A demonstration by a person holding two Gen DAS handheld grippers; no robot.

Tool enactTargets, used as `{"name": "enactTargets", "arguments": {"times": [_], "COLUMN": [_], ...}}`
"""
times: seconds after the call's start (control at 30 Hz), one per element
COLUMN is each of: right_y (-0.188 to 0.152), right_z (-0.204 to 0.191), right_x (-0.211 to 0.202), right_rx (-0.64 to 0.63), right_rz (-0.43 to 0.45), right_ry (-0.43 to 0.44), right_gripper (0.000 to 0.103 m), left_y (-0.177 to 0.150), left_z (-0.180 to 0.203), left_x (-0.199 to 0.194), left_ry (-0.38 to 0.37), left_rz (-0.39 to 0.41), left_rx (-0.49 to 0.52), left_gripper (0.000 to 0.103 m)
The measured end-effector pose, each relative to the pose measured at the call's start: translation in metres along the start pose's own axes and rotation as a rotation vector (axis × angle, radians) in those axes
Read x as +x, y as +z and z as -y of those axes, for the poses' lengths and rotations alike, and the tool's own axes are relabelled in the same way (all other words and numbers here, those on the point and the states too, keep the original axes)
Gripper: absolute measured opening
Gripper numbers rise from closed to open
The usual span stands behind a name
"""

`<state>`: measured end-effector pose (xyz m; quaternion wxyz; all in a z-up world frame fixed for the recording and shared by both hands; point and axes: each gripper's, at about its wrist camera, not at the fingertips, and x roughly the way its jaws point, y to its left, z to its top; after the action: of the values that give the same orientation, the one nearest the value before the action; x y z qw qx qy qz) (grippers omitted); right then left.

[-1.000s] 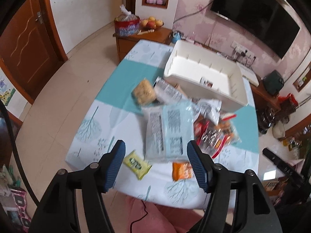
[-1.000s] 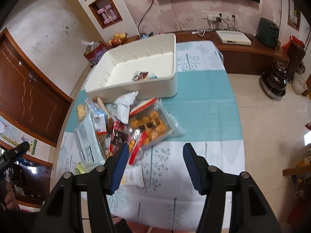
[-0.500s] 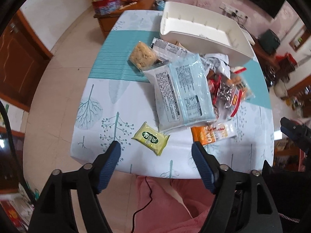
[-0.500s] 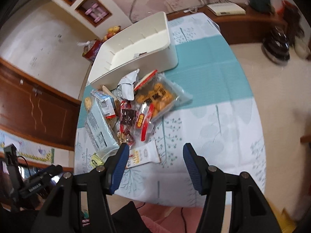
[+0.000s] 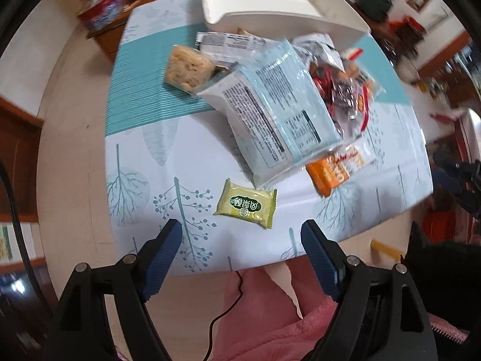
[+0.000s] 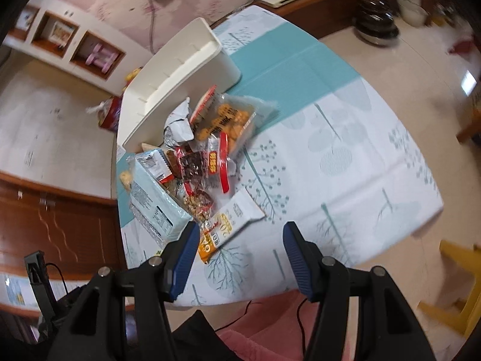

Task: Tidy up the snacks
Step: 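Grasp the yellow-green pastry packet with the left tool while the right tool grasps the white-orange snack bar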

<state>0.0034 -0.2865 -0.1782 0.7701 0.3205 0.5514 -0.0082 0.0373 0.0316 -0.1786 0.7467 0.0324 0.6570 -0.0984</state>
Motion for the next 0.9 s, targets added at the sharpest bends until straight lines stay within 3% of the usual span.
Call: {"name": "enactTargets", "arguments": {"times": [0.23,0.43,0.9], "right_y": [-0.026,-0.038,-0.029], "right_z": [0.0,-0.005,-0.006], "right_x": [0.014,0.032,0.082], "right_rx": [0.153,0.265,0.503], "right_rz": [0.01,0.002,-0.059], "right_ry": [-0.02,-0.03,0.009], "right_gripper": [0.058,0.058,0.058], "left_y": [0.009,0.014,0.021], "left_z": [-0.003,0.006,0.018], "left_x": [0.019,0.051,0.124], "left_ry": [-0.041,-0.076,-0.088], "left_rz": [-0.049,-0.15,-0.327], "left_rx": [0.145,0.271,0.347], "left_gripper": [0.08,0.08,0.08]}}
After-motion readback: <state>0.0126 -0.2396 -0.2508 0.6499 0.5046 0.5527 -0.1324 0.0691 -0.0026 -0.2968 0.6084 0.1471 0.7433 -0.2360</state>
